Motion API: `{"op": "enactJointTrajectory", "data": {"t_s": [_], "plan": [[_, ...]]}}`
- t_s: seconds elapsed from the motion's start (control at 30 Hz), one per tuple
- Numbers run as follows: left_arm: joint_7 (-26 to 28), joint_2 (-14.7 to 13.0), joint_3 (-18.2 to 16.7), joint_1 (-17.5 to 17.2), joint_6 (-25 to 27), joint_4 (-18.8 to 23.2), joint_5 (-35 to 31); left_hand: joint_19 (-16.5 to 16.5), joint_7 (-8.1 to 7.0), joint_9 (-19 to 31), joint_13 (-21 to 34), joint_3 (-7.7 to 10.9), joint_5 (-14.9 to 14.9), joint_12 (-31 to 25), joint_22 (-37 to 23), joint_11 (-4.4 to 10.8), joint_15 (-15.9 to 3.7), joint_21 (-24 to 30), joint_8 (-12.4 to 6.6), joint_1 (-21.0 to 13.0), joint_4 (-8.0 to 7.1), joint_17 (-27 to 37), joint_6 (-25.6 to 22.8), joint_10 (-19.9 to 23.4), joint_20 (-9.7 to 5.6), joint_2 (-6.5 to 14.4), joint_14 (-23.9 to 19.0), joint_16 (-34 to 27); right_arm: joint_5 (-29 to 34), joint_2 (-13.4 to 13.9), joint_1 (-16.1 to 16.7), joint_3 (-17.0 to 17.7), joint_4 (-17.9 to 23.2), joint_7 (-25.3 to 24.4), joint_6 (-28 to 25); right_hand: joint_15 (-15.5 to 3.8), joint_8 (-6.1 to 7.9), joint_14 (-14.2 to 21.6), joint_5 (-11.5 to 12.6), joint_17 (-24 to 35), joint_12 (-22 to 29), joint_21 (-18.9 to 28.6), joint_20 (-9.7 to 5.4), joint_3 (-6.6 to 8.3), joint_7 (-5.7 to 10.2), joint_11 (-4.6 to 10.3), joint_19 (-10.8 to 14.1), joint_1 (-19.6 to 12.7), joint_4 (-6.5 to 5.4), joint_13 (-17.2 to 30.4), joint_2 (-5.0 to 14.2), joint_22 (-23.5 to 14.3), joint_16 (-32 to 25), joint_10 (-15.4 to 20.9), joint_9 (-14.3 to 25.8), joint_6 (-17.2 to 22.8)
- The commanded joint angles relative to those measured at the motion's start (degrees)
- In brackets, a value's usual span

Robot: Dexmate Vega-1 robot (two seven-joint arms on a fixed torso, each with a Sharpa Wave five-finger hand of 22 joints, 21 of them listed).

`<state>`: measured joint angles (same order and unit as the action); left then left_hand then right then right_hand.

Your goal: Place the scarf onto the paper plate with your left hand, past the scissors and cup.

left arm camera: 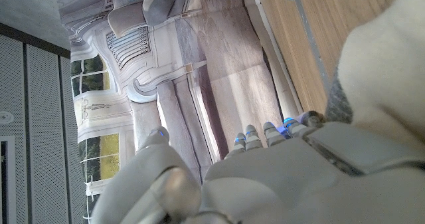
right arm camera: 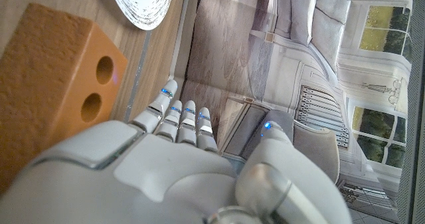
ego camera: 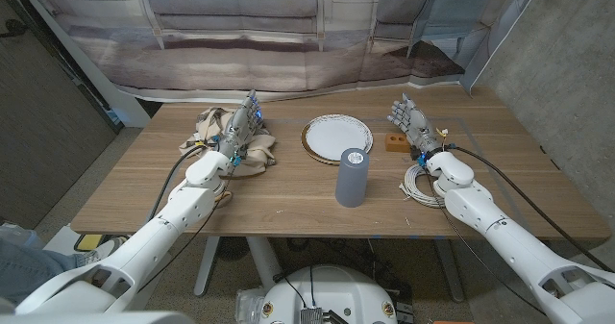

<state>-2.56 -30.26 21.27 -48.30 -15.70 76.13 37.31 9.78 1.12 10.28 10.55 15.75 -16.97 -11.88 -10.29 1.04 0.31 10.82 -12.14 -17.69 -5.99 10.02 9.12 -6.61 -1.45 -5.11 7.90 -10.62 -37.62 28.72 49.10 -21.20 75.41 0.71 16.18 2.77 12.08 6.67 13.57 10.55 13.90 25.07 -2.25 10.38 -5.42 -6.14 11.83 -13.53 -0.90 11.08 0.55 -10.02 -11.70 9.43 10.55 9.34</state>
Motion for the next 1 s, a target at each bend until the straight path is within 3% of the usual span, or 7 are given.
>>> {"op": "enactJointTrajectory", "data": {"t_s": [0.03, 0.27, 0.4, 1.0], "plan": [[-0.39, -1.47, 0.04, -0.64, 1.27, 2.66, 0.06, 0.83, 0.03, 0.23, 0.08, 0.34, -0.39, -0.32, -0.11, -0.11, -0.06, 0.37, -0.20, -0.50, 0.02, 0.30, 0.13, -0.39, 0.03, 0.17, 0.44, -0.42, -0.71, -0.60, 1.02, 0.28, 1.00, -1.26, -0.18, 0.06, 0.30, 0.75, 0.35, 0.30, 0.28, 0.22, -0.33, 0.47, 0.19, 0.07, 0.57, -0.54, 0.05, 0.17, -0.02, -0.21, -0.34, 0.73, 0.27, 0.41], [-0.83, -1.33, 0.37, -0.19, 0.80, 2.48, -0.39, 0.82, 0.07, 0.23, 0.09, 0.23, -0.49, -0.49, -0.12, -0.01, -0.02, 0.44, -0.32, -0.61, 0.05, 0.30, -0.69, 0.26, 0.16, 0.29, -0.31, -0.61, -0.20, -0.16, 1.03, 0.02, 1.40, -1.31, -0.52, 0.15, 0.27, 0.87, 0.29, 0.31, 0.28, 0.16, -0.28, 0.47, 0.22, 0.18, 0.74, -0.54, 0.07, 0.17, 0.05, -0.22, -0.33, 0.79, 0.27, 0.53], [-1.33, -1.49, 0.45, 0.03, 1.11, 2.94, -0.18, 0.26, 0.51, 0.23, 0.08, 0.08, -0.61, -0.85, -0.11, -0.33, 0.17, 0.68, -0.49, -0.80, 0.14, 0.27, -1.83, 1.63, -1.16, 0.41, -1.51, -0.86, -0.11, -0.22, 1.16, 0.02, 1.25, -1.29, -0.19, 0.21, 0.25, 0.93, 0.26, 0.31, 0.29, 0.12, -0.29, 0.46, 0.18, 0.19, 0.82, -0.55, 0.09, 0.17, 0.06, -0.22, -0.31, 0.85, 0.27, 0.59], [0.77, -4.50, -0.75, -2.02, 1.92, 9.13, -1.46, 0.08, 0.68, 0.23, 0.07, -0.03, -0.74, -0.74, -0.09, -0.38, 0.27, 0.74, -0.31, -1.10, 0.27, 0.25, -2.17, 1.92, -1.13, 0.61, -1.70, -0.69, 0.72, -0.59, 0.88, -0.91, 0.61, -0.84, 0.08, 0.20, 0.20, 1.62, 0.08, 0.32, 0.23, -0.16, -0.17, 0.41, 0.08, 0.30, 1.21, -0.57, 0.18, 0.12, 0.21, -0.24, -0.38, 1.02, 0.26, 1.04]]}}
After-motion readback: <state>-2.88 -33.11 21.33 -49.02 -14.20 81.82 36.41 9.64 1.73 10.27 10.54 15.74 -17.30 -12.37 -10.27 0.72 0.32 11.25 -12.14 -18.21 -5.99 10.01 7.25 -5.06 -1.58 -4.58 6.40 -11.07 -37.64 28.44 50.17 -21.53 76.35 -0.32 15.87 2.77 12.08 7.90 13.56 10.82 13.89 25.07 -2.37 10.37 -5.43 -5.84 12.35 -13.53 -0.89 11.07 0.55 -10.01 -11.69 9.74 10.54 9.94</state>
